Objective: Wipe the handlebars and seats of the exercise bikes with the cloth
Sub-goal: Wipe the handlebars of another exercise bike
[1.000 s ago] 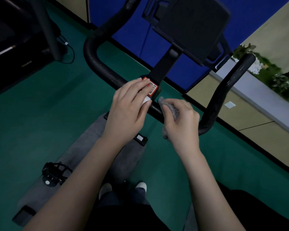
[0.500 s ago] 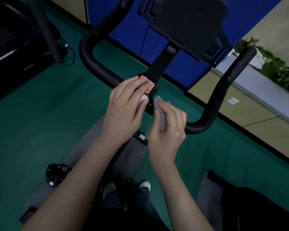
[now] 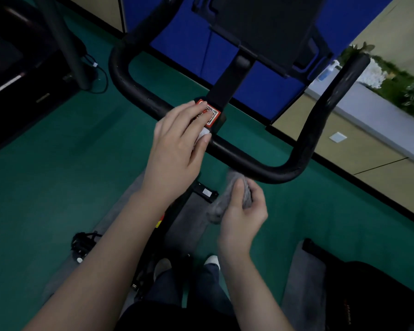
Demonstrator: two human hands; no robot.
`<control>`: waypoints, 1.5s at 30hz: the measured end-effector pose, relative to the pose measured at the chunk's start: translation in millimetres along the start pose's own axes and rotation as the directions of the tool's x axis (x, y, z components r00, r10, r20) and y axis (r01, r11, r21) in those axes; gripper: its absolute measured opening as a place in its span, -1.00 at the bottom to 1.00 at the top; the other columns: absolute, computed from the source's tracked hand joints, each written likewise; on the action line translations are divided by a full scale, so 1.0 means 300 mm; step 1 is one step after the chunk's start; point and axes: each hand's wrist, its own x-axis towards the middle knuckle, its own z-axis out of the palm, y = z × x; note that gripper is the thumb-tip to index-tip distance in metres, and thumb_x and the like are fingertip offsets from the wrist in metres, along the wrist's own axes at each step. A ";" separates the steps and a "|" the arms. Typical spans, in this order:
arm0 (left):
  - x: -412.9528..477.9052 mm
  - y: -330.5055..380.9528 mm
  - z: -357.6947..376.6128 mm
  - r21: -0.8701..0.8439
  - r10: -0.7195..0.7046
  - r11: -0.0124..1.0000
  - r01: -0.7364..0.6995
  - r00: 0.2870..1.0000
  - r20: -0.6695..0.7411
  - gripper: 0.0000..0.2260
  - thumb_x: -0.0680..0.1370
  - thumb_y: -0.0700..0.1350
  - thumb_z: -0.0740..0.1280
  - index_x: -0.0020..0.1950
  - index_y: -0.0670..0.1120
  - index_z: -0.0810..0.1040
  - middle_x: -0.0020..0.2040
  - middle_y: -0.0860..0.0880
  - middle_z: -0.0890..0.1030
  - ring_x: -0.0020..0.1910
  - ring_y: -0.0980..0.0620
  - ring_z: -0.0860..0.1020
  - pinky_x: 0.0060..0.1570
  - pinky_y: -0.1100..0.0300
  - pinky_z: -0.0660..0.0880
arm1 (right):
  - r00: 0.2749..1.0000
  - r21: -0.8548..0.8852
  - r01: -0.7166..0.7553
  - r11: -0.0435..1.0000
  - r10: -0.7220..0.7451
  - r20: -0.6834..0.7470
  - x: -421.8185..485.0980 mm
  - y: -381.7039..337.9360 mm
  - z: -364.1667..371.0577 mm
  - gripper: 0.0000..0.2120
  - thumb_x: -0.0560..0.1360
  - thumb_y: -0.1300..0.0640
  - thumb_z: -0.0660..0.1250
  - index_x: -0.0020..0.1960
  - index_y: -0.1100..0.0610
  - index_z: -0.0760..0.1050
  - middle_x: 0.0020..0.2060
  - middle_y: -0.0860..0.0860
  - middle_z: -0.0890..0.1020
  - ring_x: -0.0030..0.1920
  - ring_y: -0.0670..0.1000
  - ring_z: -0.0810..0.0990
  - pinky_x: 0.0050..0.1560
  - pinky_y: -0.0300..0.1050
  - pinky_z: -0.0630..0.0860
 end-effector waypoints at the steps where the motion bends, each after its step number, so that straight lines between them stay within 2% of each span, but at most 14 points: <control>1: 0.000 0.000 0.001 0.004 -0.001 1.000 0.001 1.000 0.000 -0.70 0.60 -0.16 0.23 0.33 -0.15 0.50 0.35 -0.02 0.47 0.38 -0.01 0.36 0.32 0.11 0.23 | 0.998 0.059 -0.056 0.997 0.056 -0.001 0.011 -0.007 0.022 -0.88 0.56 0.22 0.29 0.04 0.23 0.56 -0.08 0.08 0.65 -0.02 -0.01 0.62 0.14 0.05 0.55; 3: -0.001 0.002 0.001 0.010 -0.005 1.000 0.005 1.000 0.004 -0.70 0.60 -0.17 0.24 0.33 -0.15 0.50 0.36 -0.02 0.47 0.38 -0.01 0.36 0.33 0.08 0.24 | 0.988 0.188 -0.153 0.970 0.146 0.052 0.007 -0.014 0.057 -0.90 0.56 0.24 0.28 0.00 0.24 0.55 -0.13 0.10 0.65 -0.07 0.04 0.62 0.10 0.08 0.55; 5: -0.002 0.004 0.000 0.012 -0.007 1.000 0.007 1.000 0.008 -0.70 0.60 -0.17 0.23 0.33 -0.15 0.49 0.36 -0.01 0.47 0.38 0.00 0.35 0.33 0.04 0.26 | 0.968 0.296 -0.241 0.924 0.208 0.138 -0.014 -0.022 0.084 -0.91 0.55 0.24 0.30 0.01 0.21 0.56 -0.15 0.06 0.67 -0.08 0.00 0.63 0.05 -0.03 0.55; 10: 0.001 0.005 -0.008 0.007 -0.008 1.000 0.008 1.000 0.024 -0.69 0.61 -0.15 0.22 0.34 -0.16 0.48 0.36 -0.02 0.46 0.39 -0.01 0.35 0.33 0.05 0.26 | 0.896 0.490 -0.428 0.759 0.286 0.340 -0.029 -0.053 0.129 -0.84 0.53 0.33 0.31 0.10 0.28 0.55 -0.06 0.15 0.68 -0.02 0.07 0.64 0.12 -0.01 0.57; 14: 0.000 0.008 -0.009 -0.002 -0.013 1.000 0.013 1.000 0.027 -0.70 0.61 -0.15 0.23 0.33 -0.16 0.49 0.36 -0.02 0.46 0.39 -0.01 0.34 0.34 0.04 0.25 | 0.825 0.517 -0.557 0.650 0.358 0.438 -0.019 -0.084 0.139 -0.81 0.50 0.38 0.32 0.10 0.33 0.56 -0.04 0.20 0.67 -0.02 0.12 0.65 0.09 0.03 0.59; 18: 0.000 0.006 -0.006 -0.001 -0.007 1.000 0.007 1.000 0.022 -0.70 0.61 -0.16 0.23 0.33 -0.16 0.49 0.36 -0.02 0.46 0.39 0.00 0.34 0.33 0.02 0.26 | 0.767 0.516 -0.640 0.569 0.423 0.483 -0.011 -0.093 0.140 -0.82 0.51 0.41 0.27 0.04 0.27 0.58 -0.07 0.18 0.67 -0.05 0.12 0.65 0.11 0.09 0.57; 20: 0.000 0.005 -0.004 0.001 -0.004 1.000 0.004 1.000 0.018 -0.70 0.61 -0.16 0.23 0.34 -0.15 0.48 0.36 -0.02 0.46 0.39 0.00 0.34 0.33 0.01 0.27 | 0.750 0.520 -0.659 0.544 0.418 0.513 -0.013 -0.092 0.137 -0.79 0.53 0.40 0.24 0.09 0.25 0.56 -0.01 0.17 0.67 -0.03 0.12 0.66 0.06 0.05 0.60; 22: 0.000 0.004 -0.004 0.004 -0.004 1.000 0.004 1.000 0.018 -0.70 0.61 -0.16 0.23 0.34 -0.14 0.48 0.36 -0.01 0.46 0.39 0.00 0.34 0.33 0.02 0.26 | 0.742 0.526 -0.665 0.531 0.385 0.550 -0.019 -0.087 0.131 -0.76 0.54 0.39 0.23 0.17 0.24 0.53 0.04 0.17 0.67 0.00 0.10 0.66 -0.02 -0.02 0.62; 25: -0.001 0.004 -0.005 0.009 -0.002 1.000 0.002 1.000 0.022 -0.70 0.61 -0.15 0.23 0.34 -0.15 0.48 0.37 -0.01 0.46 0.39 0.00 0.34 0.34 0.05 0.24 | 0.742 0.512 -0.661 0.548 0.377 0.555 -0.019 -0.084 0.123 -0.75 0.52 0.39 0.26 0.19 0.27 0.52 0.07 0.20 0.65 0.05 0.13 0.65 0.06 0.00 0.60; 28: 0.000 0.004 -0.006 0.012 -0.002 1.000 0.001 1.000 0.025 -0.69 0.61 -0.15 0.22 0.35 -0.15 0.48 0.37 -0.01 0.45 0.40 0.01 0.33 0.34 0.12 0.21 | 0.759 0.533 -0.647 0.545 0.395 0.517 0.001 -0.085 0.120 -0.77 0.50 0.41 0.27 0.14 0.31 0.54 0.02 0.21 0.66 0.00 0.13 0.66 0.09 0.03 0.59; 32: -0.002 0.003 -0.004 0.020 -0.003 1.000 0.002 1.000 0.022 -0.70 0.61 -0.16 0.23 0.34 -0.15 0.49 0.37 -0.01 0.46 0.40 0.02 0.33 0.35 0.10 0.21 | 0.776 0.536 -0.625 0.568 0.373 0.509 0.010 -0.085 0.123 -0.80 0.50 0.42 0.27 0.11 0.33 0.53 0.01 0.24 0.64 -0.02 0.13 0.64 0.16 0.09 0.54; 35: -0.002 0.002 0.000 0.025 -0.006 1.000 0.006 1.000 0.017 -0.70 0.61 -0.15 0.22 0.34 -0.15 0.49 0.37 -0.01 0.46 0.40 0.02 0.33 0.35 0.07 0.23 | 0.771 0.504 -0.626 0.595 0.376 0.513 0.011 -0.081 0.118 -0.81 0.49 0.42 0.28 0.08 0.31 0.54 -0.01 0.22 0.66 -0.03 0.12 0.64 0.13 0.05 0.57; 39: -0.002 0.004 0.000 0.022 -0.004 1.000 0.003 1.000 0.012 -0.70 0.61 -0.15 0.22 0.33 -0.16 0.49 0.36 -0.01 0.46 0.39 0.01 0.33 0.35 0.05 0.24 | 0.806 0.574 -0.591 0.567 0.392 0.444 0.047 -0.073 0.054 -0.81 0.45 0.45 0.31 0.00 0.27 0.57 -0.12 0.13 0.70 -0.11 0.05 0.68 0.04 -0.02 0.61; 45: -0.003 0.013 0.000 0.023 -0.011 1.000 0.011 1.000 0.010 -0.70 0.61 -0.17 0.23 0.33 -0.16 0.49 0.36 -0.02 0.47 0.39 -0.01 0.35 0.34 0.01 0.26 | 0.788 0.544 -0.613 0.573 0.392 0.475 0.026 -0.081 0.063 -0.76 0.47 0.44 0.29 0.12 0.31 0.53 0.00 0.20 0.66 0.02 0.13 0.64 0.18 0.08 0.54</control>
